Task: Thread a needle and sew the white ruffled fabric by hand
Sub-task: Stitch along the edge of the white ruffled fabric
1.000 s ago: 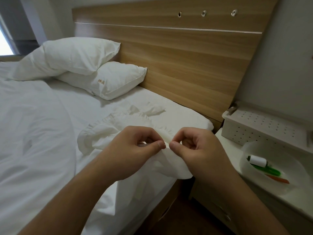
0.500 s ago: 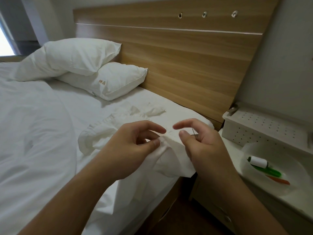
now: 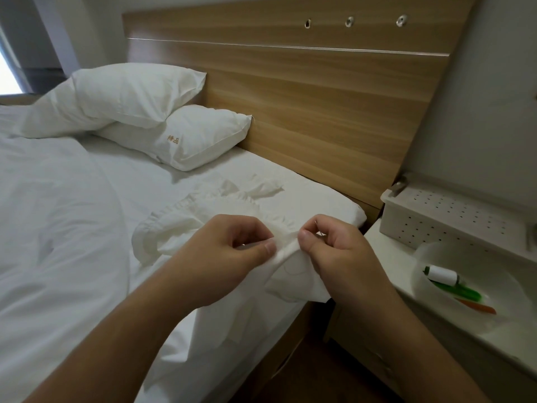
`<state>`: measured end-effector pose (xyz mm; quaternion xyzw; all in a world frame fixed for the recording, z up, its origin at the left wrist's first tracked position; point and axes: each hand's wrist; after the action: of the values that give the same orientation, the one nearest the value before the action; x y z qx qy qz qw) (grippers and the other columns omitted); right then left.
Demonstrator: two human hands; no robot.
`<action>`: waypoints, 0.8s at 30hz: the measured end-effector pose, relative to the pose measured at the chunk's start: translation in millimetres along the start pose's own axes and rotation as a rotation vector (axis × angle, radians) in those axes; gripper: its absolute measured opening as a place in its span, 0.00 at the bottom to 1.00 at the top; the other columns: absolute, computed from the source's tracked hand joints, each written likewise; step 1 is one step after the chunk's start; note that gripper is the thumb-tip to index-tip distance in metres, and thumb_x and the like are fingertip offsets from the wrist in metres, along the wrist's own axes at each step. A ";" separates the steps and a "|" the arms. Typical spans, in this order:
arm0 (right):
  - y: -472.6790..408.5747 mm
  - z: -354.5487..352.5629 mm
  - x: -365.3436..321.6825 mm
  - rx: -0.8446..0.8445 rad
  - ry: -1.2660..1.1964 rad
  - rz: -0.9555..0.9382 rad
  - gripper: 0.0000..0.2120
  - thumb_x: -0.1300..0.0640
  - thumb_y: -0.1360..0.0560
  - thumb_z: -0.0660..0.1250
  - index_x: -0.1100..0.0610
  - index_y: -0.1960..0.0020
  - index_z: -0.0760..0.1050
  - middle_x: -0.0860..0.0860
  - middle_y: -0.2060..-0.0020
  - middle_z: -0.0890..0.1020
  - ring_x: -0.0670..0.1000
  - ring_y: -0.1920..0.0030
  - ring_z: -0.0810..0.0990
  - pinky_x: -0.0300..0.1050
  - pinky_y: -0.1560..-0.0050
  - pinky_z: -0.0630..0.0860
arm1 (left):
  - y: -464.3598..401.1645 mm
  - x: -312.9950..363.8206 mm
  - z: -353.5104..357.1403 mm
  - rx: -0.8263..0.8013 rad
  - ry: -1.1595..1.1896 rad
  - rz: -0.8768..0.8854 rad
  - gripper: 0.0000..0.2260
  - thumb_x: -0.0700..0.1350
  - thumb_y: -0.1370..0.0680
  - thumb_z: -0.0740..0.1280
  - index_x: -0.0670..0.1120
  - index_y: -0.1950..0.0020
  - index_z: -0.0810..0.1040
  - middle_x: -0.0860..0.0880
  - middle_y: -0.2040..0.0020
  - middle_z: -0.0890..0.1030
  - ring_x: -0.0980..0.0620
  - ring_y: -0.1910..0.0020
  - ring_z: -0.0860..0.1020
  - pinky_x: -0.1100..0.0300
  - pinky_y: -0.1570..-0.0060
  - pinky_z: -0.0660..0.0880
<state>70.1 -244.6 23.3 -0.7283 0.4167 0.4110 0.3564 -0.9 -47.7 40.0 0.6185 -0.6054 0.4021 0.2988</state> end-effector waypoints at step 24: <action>8.8 -2.0 -6.8 0.032 0.021 -0.291 0.04 0.57 0.22 0.74 0.50 0.55 0.82 0.48 0.77 0.70 0.44 0.75 0.67 0.39 0.73 0.65 | 3.9 6.8 1.8 -0.006 0.071 0.026 0.07 0.42 0.17 0.71 0.52 0.49 0.88 0.50 0.55 0.89 0.49 0.51 0.87 0.36 0.40 0.81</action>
<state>60.7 -247.7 28.7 -0.7797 0.3167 0.3406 0.4192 -4.9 -53.1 44.4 0.5951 -0.6034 0.4259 0.3169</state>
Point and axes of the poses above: each hand's wrist, its own y-axis away from the middle knuckle, its own z-axis out of the palm, x = y × z
